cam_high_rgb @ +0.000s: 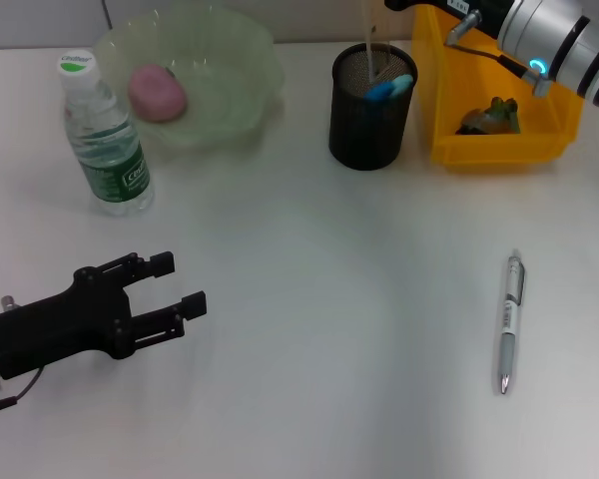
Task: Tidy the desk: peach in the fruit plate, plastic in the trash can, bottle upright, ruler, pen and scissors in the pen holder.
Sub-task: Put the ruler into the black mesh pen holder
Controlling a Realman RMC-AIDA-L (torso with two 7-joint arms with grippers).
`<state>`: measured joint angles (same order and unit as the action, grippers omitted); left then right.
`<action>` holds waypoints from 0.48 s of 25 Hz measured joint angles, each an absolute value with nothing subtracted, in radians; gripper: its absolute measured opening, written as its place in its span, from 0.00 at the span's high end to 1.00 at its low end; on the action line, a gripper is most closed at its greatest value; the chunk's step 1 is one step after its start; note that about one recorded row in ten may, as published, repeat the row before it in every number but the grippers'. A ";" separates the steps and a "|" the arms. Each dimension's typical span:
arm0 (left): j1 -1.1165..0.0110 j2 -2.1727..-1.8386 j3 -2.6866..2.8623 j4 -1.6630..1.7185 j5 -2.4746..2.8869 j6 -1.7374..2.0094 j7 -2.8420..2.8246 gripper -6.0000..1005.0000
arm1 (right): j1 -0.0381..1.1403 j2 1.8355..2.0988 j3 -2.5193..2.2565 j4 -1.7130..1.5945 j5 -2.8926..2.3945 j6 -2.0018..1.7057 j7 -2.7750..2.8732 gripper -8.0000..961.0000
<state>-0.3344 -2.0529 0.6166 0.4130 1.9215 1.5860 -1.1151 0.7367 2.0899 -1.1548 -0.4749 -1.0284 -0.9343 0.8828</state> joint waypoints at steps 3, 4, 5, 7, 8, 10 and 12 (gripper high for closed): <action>-0.334 -2.050 0.619 0.414 1.922 1.586 -1.115 0.22 | 0.737 2.089 -1.162 -0.473 -1.032 -0.932 0.906 0.56; -0.334 -2.050 0.619 0.414 1.922 1.586 -1.115 0.22 | 0.737 2.088 -1.169 -0.472 -1.034 -0.931 0.916 0.56; -0.334 -2.050 0.619 0.414 1.922 1.586 -1.115 0.22 | 0.737 2.087 -1.181 -0.472 -1.035 -0.927 0.927 0.55; -0.334 -2.049 0.622 0.416 1.922 1.587 -1.115 0.22 | 0.736 2.086 -1.188 -0.473 -1.035 -0.924 0.932 0.55; -0.334 -2.048 0.624 0.425 1.923 1.587 -1.115 0.22 | 0.736 2.086 -1.188 -0.473 -1.035 -0.924 0.932 0.54; -0.334 -2.047 0.625 0.426 1.924 1.587 -1.114 0.22 | 0.730 2.086 -1.196 -0.478 -1.036 -0.924 0.947 0.53; -0.333 -2.047 0.625 0.427 1.924 1.587 -1.111 0.22 | 0.729 2.086 -1.196 -0.480 -1.036 -0.924 0.951 0.53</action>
<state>-0.3333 -2.0466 0.6250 0.4265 1.9237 1.5871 -1.1114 0.7293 2.0862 -1.1958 -0.4801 -1.0357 -0.9240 0.9510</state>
